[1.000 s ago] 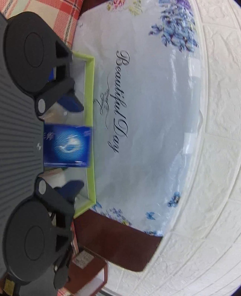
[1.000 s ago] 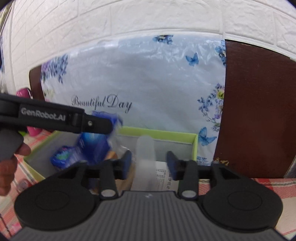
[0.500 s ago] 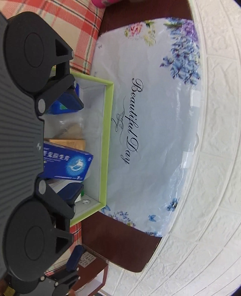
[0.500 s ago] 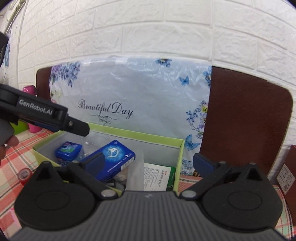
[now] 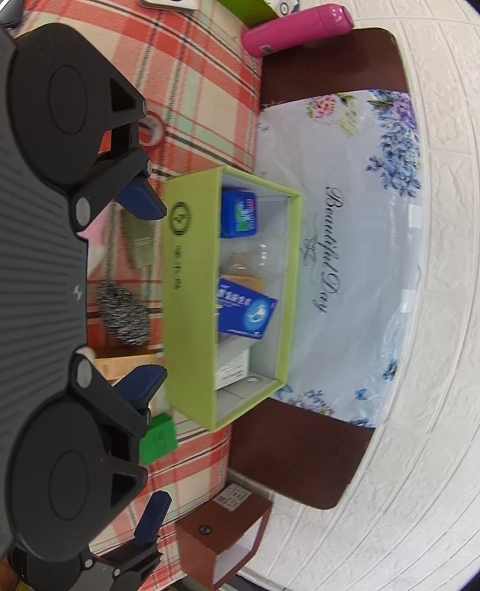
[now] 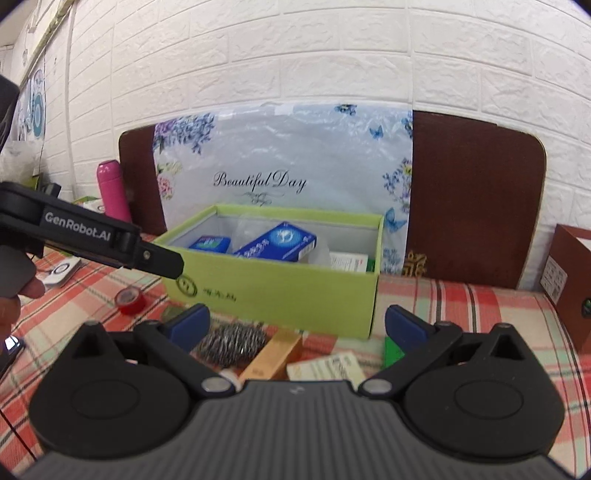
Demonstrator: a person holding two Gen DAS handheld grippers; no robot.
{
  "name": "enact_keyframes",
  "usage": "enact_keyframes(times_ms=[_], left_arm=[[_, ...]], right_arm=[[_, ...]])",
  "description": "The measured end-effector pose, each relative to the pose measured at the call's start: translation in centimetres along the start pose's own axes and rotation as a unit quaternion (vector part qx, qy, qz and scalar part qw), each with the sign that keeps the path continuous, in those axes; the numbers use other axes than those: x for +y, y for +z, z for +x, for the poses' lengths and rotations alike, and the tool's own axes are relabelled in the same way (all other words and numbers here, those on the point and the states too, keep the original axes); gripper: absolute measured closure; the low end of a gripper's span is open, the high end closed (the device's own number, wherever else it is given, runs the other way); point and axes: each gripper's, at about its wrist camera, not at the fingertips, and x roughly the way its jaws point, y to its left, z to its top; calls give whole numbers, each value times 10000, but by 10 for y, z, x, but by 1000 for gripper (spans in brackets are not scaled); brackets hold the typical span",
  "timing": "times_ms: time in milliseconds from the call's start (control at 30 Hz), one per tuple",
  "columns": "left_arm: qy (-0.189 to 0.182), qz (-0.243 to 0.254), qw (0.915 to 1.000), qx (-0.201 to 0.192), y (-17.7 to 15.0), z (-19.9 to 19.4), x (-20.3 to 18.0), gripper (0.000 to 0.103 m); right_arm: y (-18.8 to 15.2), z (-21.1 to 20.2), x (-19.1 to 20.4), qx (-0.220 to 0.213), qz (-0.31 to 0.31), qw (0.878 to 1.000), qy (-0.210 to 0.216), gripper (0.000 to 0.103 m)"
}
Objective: Organize objects
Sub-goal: 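Move both tools back over the white-pink gloves on the table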
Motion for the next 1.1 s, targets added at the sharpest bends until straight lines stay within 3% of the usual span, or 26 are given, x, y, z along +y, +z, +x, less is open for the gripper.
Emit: enact_keyframes(times_ms=[600, 933, 1000, 1067, 1100], left_arm=[[382, -169, 9964, 742, -66, 7, 22, 15], [523, -911, 9888, 1061, -91, 17, 59, 15], [579, -1023, 9873, 1070, -92, 20, 64, 15], [605, -1014, 9875, 1042, -91, 22, 64, 15], [593, -984, 9882, 1013, -89, 23, 62, 15]], right_arm=[[-61, -25, 8, 450, 333, 9982, 200, 0], [-91, -5, 17, 947, 251, 9937, 537, 1], [-96, -2, 18, 1069, 297, 9930, 408, 10], [-97, -8, 24, 1039, 131, 9942, 254, 48], [-96, -11, 26, 1059, 110, 9941, 214, 55]])
